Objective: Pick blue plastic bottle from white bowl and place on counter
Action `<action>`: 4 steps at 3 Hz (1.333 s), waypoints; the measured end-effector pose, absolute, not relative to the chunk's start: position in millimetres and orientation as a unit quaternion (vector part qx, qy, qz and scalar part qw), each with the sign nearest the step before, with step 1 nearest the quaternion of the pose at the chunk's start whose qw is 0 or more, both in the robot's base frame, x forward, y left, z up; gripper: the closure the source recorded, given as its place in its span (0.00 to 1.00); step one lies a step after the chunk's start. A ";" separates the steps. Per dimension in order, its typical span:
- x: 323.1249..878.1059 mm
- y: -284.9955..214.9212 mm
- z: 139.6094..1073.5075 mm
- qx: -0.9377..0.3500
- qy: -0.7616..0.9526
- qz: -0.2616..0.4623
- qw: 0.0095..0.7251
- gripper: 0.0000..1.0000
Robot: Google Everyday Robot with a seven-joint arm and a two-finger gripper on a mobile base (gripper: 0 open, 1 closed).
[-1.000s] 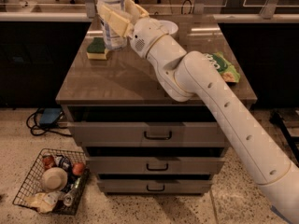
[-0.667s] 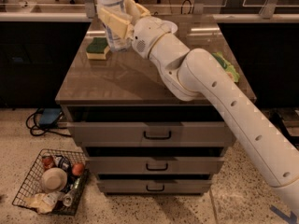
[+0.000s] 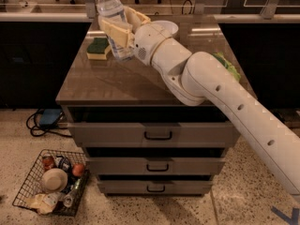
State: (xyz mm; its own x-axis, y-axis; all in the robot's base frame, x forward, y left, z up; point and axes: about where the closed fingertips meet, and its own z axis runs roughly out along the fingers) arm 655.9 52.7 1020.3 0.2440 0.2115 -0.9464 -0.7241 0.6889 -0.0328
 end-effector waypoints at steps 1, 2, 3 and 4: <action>656.5 57.1 1003.7 -0.230 0.546 0.309 0.744 1.00; 655.4 57.3 988.2 -0.221 0.564 0.302 0.736 1.00; 653.8 59.7 977.6 -0.211 0.572 0.302 0.733 1.00; 656.9 67.3 965.6 -0.195 0.573 0.312 0.732 1.00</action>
Offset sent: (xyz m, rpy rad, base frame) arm -0.0013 0.0006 -0.0525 -0.0185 0.1213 -0.0811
